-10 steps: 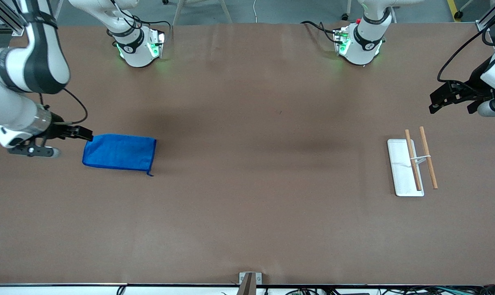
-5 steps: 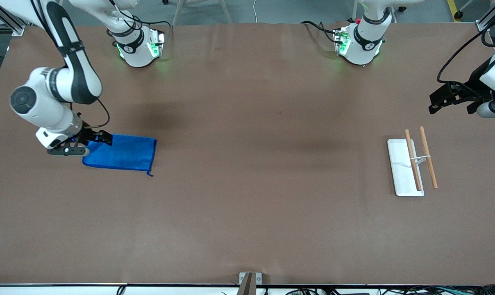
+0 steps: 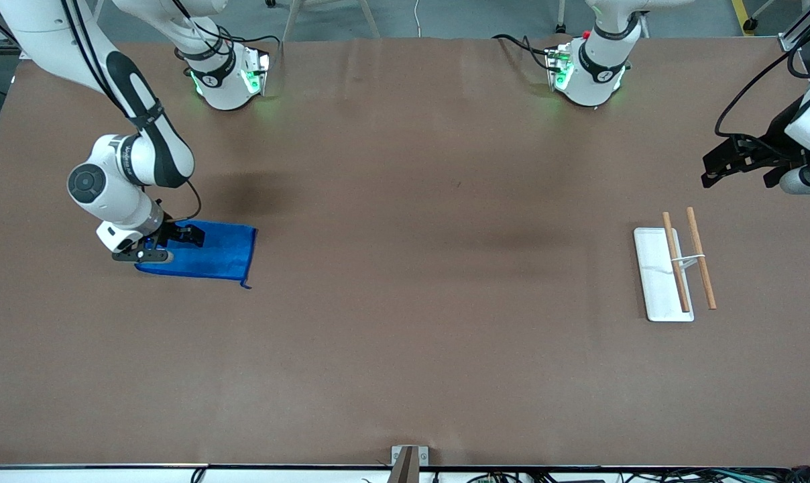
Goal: Right arm passes towel to left arm to hang
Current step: 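Reach the right gripper down to the blue towel's edge, then close the right gripper on the towel edge and lift it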
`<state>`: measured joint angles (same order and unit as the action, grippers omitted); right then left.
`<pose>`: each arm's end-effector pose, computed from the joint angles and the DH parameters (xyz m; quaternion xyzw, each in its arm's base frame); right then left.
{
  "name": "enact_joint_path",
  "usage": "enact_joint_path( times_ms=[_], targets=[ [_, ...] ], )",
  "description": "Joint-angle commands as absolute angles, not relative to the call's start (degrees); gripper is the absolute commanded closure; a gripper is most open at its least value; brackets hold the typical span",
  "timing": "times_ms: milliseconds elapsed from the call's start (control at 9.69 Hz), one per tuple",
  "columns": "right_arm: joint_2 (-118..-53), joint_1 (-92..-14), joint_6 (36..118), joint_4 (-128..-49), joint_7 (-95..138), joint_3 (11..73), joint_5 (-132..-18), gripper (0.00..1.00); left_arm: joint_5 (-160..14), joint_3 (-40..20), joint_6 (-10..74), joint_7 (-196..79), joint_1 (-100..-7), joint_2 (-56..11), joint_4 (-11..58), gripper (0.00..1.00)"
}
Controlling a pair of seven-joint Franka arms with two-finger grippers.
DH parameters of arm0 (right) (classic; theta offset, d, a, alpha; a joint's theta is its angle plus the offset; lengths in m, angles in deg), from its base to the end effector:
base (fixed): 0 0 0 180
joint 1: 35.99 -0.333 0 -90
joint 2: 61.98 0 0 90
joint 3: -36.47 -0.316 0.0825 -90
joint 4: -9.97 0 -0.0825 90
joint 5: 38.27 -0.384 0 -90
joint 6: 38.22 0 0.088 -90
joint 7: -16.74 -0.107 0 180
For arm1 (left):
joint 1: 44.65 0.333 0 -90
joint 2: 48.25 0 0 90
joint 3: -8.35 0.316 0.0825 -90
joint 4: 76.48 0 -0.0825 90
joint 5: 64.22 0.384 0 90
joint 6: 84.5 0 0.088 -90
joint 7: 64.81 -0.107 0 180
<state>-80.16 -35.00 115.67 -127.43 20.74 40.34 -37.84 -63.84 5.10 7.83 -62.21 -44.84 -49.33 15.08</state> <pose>0.4939 -0.0433 0.1828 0.9998 -0.0026 -0.0153 0.0110 0.5517 -0.0328 0.6257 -0.9998 0.0074 -0.0163 0.0030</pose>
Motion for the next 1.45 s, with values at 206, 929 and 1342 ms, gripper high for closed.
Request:
enact_joint_path(
  times_ms=[206,929,1342],
  targets=[
    [-81.49,-33.96,119.19,-128.72,20.96,40.08,-36.69,0.00,-64.48,5.19,8.67,-62.18,-44.82,-48.60,16.51,0.00],
    [-81.67,-33.70,118.06,-129.16,20.78,39.81,-36.78,0.95,-64.30,5.28,9.19,-62.88,-44.39,-48.16,16.25,0.00],
    [-76.23,-34.58,92.48,-116.56,20.78,39.55,-37.66,0.97,-64.31,5.28,9.02,-62.80,-43.24,-47.46,14.67,0.00]
  ],
)
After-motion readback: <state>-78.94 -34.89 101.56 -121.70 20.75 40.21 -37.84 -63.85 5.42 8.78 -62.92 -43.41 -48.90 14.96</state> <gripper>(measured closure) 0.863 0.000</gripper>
